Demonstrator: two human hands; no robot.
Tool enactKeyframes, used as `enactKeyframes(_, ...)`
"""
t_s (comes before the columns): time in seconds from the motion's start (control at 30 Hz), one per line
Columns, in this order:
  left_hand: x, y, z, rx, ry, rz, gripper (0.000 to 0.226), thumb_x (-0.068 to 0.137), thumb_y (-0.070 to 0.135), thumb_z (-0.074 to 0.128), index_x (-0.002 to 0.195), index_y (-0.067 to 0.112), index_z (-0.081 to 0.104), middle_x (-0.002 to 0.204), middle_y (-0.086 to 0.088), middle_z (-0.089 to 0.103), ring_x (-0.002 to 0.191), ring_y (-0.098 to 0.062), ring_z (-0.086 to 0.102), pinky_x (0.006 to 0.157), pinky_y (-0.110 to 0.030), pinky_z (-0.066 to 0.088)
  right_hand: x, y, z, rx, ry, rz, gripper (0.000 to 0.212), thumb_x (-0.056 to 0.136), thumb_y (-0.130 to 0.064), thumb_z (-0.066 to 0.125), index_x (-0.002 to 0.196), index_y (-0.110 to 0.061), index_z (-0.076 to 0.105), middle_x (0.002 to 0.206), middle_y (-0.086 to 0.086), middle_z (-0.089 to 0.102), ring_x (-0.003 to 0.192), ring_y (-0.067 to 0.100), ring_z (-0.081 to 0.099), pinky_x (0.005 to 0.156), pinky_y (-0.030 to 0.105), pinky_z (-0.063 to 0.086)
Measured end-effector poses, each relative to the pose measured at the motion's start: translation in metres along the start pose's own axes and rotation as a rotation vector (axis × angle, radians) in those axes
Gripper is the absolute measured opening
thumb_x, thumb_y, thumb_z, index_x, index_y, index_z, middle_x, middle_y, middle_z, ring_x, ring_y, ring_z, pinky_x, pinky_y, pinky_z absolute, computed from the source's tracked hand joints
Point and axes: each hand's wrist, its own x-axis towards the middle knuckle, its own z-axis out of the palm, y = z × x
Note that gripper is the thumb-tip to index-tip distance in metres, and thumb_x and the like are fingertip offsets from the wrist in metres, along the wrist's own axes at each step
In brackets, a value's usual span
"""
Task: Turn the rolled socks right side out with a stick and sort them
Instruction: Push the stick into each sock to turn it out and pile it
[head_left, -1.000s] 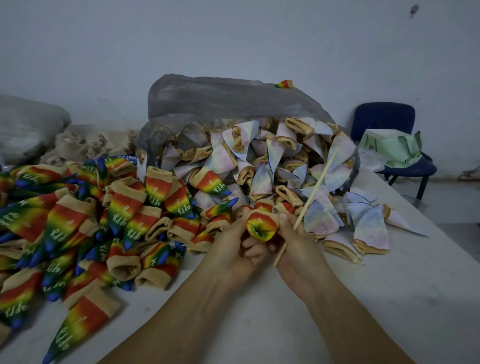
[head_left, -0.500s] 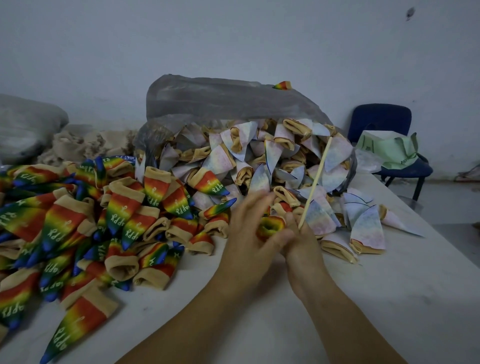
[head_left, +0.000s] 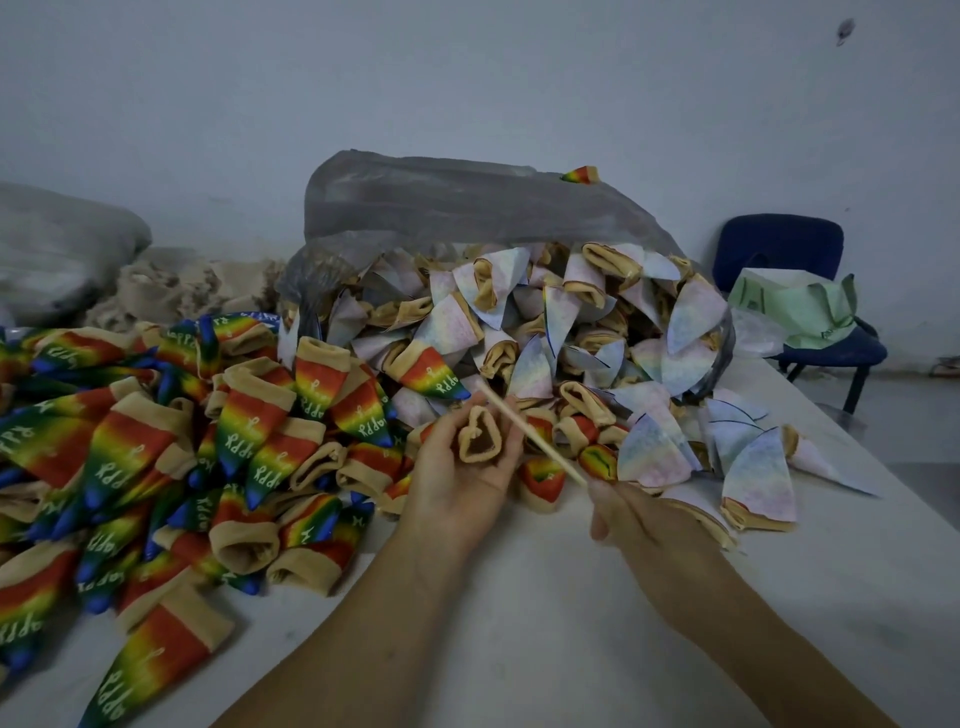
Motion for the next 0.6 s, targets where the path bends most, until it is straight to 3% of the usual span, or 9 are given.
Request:
enactKeyframes(0.1,0.005,0.002,-0.005,-0.017,-0.02,-0.004,0.024,0.078,0.018,0.069,0.089,-0.002,0.073,0.088,-0.018,0.073,0.083,-0.027,0.075,0.069,-0.043,0.061,0.005,0.01,-0.008,-0.182,-0.032,-0.048,0.039,0.088,-0.059,0.035,0.072,-0.028,0.052,0.063,-0.001,0.058,0.063,0.002,0.053,0.053,0.02,0.037)
enactKeyframes(0.23,0.009,0.005,-0.007,-0.054,-0.019,0.044,0.033,0.075,0.029,0.076,0.086,-0.002,0.074,0.083,-0.016,0.073,0.076,-0.023,0.075,0.067,-0.038,0.06,0.009,0.013,-0.019,-0.322,0.047,-0.132,0.042,0.081,-0.067,0.03,0.069,-0.031,0.047,0.055,-0.008,0.052,0.065,0.0,0.052,0.05,0.022,0.035)
enactKeyframes(0.33,0.009,0.003,-0.006,-0.065,-0.014,0.051,0.028,0.072,0.025,0.078,0.08,-0.002,0.076,0.081,-0.014,0.071,0.074,-0.02,0.074,0.067,-0.037,0.06,0.006,0.012,-0.018,-0.422,0.013,-0.126,0.036,0.088,-0.06,0.033,0.071,-0.031,0.046,0.057,-0.008,0.049,0.061,0.004,0.051,0.053,0.02,0.034)
enactKeyframes(0.4,0.01,0.002,-0.006,-0.029,-0.014,0.042,0.018,0.073,0.017,0.077,0.076,-0.001,0.077,0.078,-0.013,0.07,0.072,-0.019,0.073,0.067,-0.036,0.06,0.004,0.01,-0.017,-0.49,0.041,-0.16,0.033,0.092,-0.056,0.03,0.083,-0.035,0.053,0.065,-0.011,0.051,0.065,0.004,0.05,0.058,0.019,0.036)
enactKeyframes(0.5,0.008,-0.002,-0.007,0.127,-0.036,0.044,0.013,0.078,0.007,0.075,0.089,0.001,0.071,0.072,-0.009,0.066,0.067,-0.017,0.07,0.072,-0.036,0.06,0.002,0.005,-0.012,-0.555,0.096,-0.205,0.038,0.094,-0.055,0.024,0.1,-0.039,0.059,0.075,-0.015,0.054,0.071,0.003,0.052,0.06,0.015,0.035)
enactKeyframes(0.6,0.009,-0.007,-0.007,0.182,-0.031,0.073,0.034,0.073,0.002,0.07,0.105,0.007,0.062,0.066,-0.005,0.059,0.06,-0.014,0.062,0.072,-0.035,0.059,0.001,0.001,-0.008,-0.581,0.091,-0.213,0.047,0.092,-0.057,0.017,0.103,-0.041,0.059,0.079,-0.017,0.053,0.073,0.0,0.048,0.059,0.011,0.032)
